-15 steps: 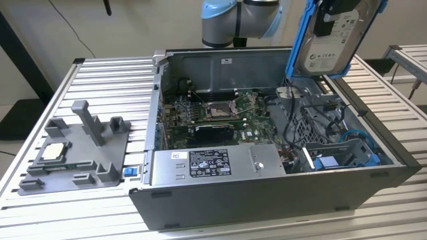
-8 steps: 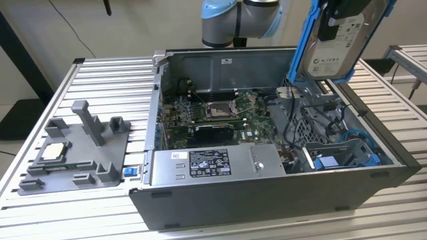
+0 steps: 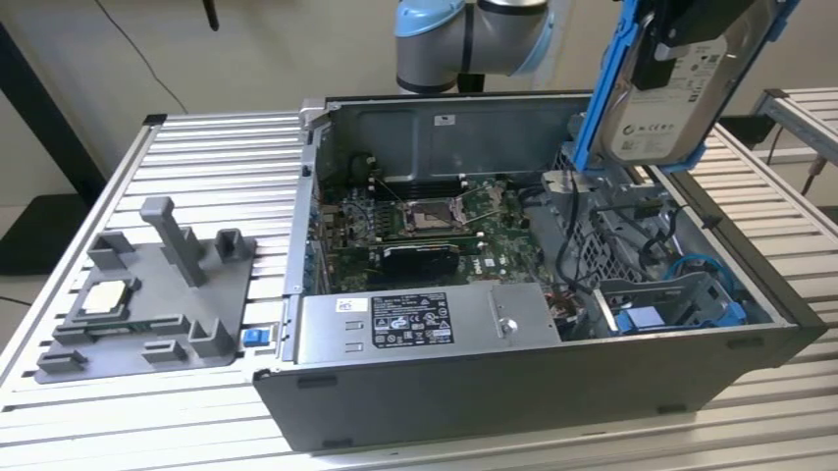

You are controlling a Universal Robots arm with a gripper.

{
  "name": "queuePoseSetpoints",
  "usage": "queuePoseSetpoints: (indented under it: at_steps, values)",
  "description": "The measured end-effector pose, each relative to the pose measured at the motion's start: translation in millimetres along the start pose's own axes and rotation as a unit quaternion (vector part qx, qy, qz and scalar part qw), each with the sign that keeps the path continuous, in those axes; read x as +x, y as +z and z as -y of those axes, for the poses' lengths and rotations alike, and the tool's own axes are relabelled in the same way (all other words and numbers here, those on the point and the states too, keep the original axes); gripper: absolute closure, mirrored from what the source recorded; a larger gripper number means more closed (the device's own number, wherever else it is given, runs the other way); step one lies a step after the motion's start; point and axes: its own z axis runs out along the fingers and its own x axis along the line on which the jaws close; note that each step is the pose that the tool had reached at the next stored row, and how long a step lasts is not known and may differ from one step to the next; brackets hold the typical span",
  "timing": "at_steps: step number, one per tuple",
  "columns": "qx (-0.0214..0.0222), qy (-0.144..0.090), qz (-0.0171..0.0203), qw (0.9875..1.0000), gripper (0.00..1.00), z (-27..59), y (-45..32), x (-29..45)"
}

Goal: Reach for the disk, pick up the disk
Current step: 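Pick up the disk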

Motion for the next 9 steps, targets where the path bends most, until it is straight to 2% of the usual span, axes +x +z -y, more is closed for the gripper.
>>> queuePoseSetpoints:
  at_steps: [9]
  values:
    - [0.0000,0.000,0.0001,1.0000,1.00,-0.2,0.1,15.1]
